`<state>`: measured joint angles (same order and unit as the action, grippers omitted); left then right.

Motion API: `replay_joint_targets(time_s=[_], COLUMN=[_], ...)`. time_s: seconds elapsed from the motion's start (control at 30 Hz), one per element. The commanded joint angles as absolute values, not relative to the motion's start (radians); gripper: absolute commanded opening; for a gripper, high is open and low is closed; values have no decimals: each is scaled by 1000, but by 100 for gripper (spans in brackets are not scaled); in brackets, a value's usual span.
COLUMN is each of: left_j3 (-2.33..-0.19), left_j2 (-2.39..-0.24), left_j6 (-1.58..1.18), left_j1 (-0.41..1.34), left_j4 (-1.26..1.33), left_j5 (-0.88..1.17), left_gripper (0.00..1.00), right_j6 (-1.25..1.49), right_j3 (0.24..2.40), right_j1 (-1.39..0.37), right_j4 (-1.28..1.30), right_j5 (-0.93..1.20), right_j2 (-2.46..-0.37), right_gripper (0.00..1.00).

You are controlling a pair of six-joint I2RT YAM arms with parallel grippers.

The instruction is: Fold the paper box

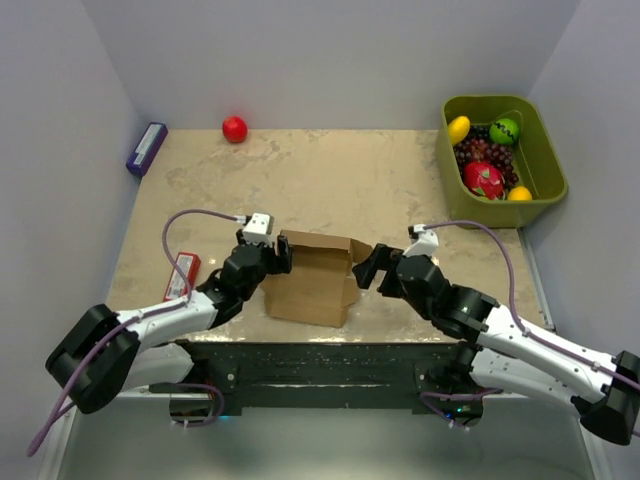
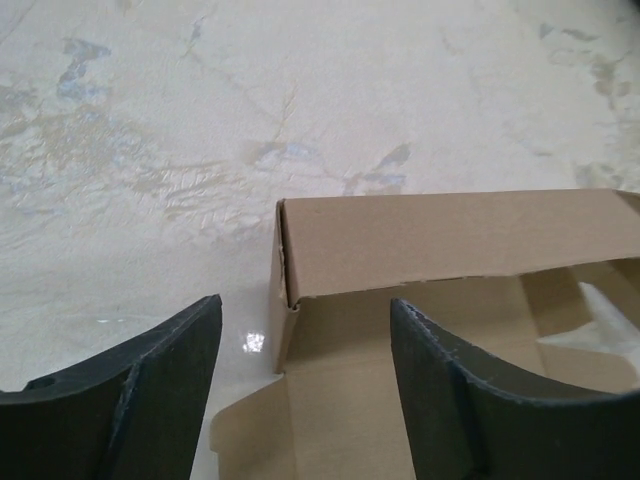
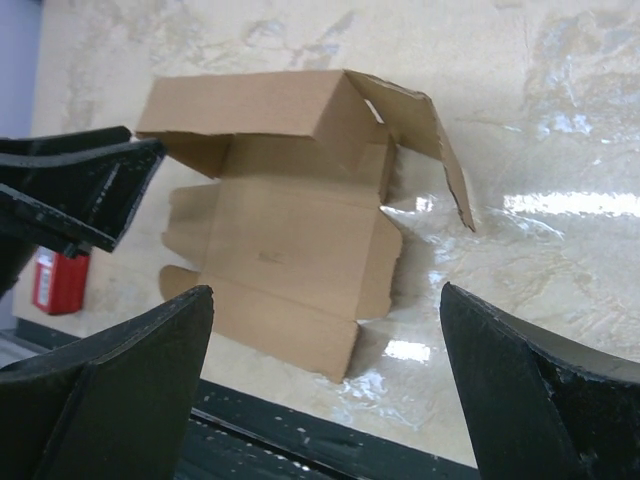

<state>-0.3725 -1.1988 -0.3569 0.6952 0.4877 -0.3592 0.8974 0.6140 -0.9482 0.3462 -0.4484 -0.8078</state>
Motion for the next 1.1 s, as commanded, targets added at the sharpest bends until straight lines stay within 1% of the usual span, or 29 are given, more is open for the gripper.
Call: replay_joint_targets(time_s=[0.0, 0.13, 0.23, 0.3, 0.33, 0.37, 0.4, 0.43, 0.53, 0.63, 0.73, 0.9, 1.07], left_j3=[-370, -379, -443, -500, -564, -593, -619, -665, -742, -781, -799, -822, -808], left_j2=[-1117, -1040, -997, -1011, -1020, -1029, -1049, -1061, -1132, -1221, -1291, -1371, -1396], left_j6=[-361, -382, -423, -452, -453, -449, -446, -442, -413, -376, -347, -311, -318], left_j1=[693, 693, 661, 625, 589, 568, 546, 490, 390, 338, 315, 305, 304], left_j4=[417, 298, 194, 111, 89, 66, 37, 26, -26, -58, -66, -81, -60], left_j5=[-261, -199, -151, -42, -6, 83, 124, 206, 317, 412, 440, 453, 448], left_gripper=[78, 86, 93, 94, 94, 95, 95, 95, 95, 92, 88, 82, 77], right_j6=[913, 920, 923, 913, 908, 905, 900, 902, 879, 858, 851, 862, 868], right_j3=[690, 721, 726, 727, 724, 723, 713, 709, 735, 788, 813, 810, 811], right_j1=[-946, -946, -942, -914, -895, -865, -794, -761, -719, -692, -654, -611, -604], right_j4=[344, 325, 279, 230, 212, 172, 148, 102, 71, 86, 74, 34, 5], right_j5=[-413, -384, -353, -301, -276, -235, -139, -93, -52, -25, -2, 41, 52], right_j2=[-788, -827, -865, -893, -919, -937, -952, -981, -1025, -1098, -1170, -1268, -1318], right_gripper=[99, 99, 99, 98, 98, 98, 97, 95, 94, 92, 88, 82, 80])
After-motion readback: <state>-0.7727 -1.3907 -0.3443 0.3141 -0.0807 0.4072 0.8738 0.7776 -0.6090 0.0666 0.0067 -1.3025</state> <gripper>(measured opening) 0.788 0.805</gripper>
